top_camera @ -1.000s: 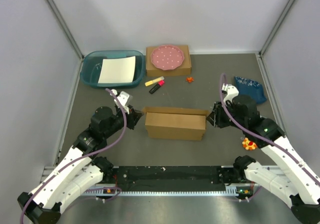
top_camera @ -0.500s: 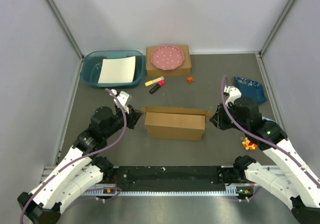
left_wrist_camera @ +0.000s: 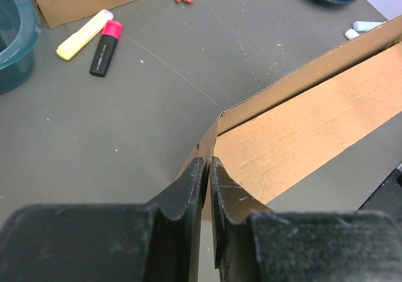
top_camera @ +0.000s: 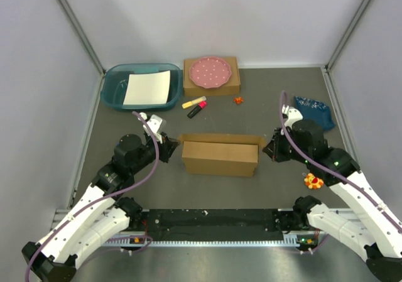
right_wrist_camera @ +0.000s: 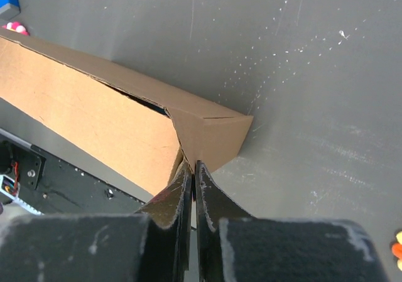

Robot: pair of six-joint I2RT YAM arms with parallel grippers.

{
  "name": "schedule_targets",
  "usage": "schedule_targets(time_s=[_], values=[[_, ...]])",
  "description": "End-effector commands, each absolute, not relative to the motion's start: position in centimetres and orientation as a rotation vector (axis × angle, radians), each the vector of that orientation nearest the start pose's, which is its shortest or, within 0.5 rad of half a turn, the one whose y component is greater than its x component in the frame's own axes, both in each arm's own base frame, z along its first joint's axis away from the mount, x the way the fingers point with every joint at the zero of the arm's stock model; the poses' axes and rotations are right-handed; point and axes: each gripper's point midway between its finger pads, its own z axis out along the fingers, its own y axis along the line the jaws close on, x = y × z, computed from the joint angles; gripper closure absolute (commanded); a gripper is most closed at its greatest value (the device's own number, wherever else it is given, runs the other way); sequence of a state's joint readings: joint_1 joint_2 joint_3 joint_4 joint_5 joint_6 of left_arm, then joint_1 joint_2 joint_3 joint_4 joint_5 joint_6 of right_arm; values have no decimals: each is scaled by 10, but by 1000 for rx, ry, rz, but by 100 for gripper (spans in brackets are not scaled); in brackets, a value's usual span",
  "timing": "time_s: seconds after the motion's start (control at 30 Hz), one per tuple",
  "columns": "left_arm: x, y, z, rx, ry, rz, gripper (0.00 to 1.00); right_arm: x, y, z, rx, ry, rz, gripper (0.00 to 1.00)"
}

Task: Fold the paper box

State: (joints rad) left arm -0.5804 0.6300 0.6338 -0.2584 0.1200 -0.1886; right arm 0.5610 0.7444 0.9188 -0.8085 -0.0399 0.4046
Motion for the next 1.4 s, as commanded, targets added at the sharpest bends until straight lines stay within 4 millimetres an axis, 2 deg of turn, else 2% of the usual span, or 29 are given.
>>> schedule_targets(time_s=[0.0,0.2,0.73,1.0,1.37], values=[[221,-178,239,439,1772,-653,87,191,153,247,-103,2196,658,100],[220,-181,236,449,1780,-667,88,192,161,248,-36,2204,727,100],[215,-189,235,458,1780,-732,91,195,177,220,196,2230,881,100],[215,-192,235,461,1777,-747,93,198,179,223,229,2187,898,100],[215,-194,233,463,1782,-756,94,194,198,217,214,2192,907,100]])
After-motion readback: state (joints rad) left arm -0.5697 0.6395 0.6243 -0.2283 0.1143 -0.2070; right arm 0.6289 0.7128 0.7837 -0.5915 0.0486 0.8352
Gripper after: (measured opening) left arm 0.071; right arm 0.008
